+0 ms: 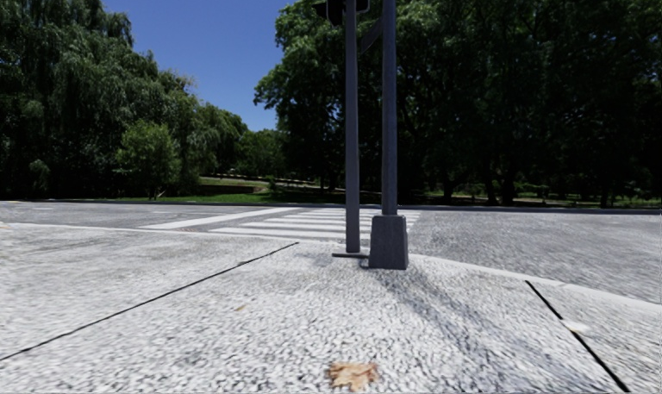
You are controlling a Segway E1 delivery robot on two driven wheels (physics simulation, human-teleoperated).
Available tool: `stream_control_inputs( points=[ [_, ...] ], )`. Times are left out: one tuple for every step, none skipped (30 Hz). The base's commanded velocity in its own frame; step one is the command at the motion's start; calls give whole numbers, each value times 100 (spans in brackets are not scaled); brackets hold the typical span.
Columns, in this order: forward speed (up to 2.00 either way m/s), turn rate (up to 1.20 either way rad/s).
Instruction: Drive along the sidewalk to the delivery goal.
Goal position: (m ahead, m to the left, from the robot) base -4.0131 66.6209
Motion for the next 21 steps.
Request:
stream_control_inputs(
  points=[
    [200,53],
    [200,52],
    [200,52],
    [200,52],
    [200,51],
    [200,51],
    [200,51],
    [200,51],
    [200,51],
    [200,51],
    [200,51],
    [200,51],
    [200,51],
    [200,51],
    [200,51],
    [200,51],
    [200,51],
    [200,51],
    [200,51],
    [200,51],
    [200,51]
  ],
)
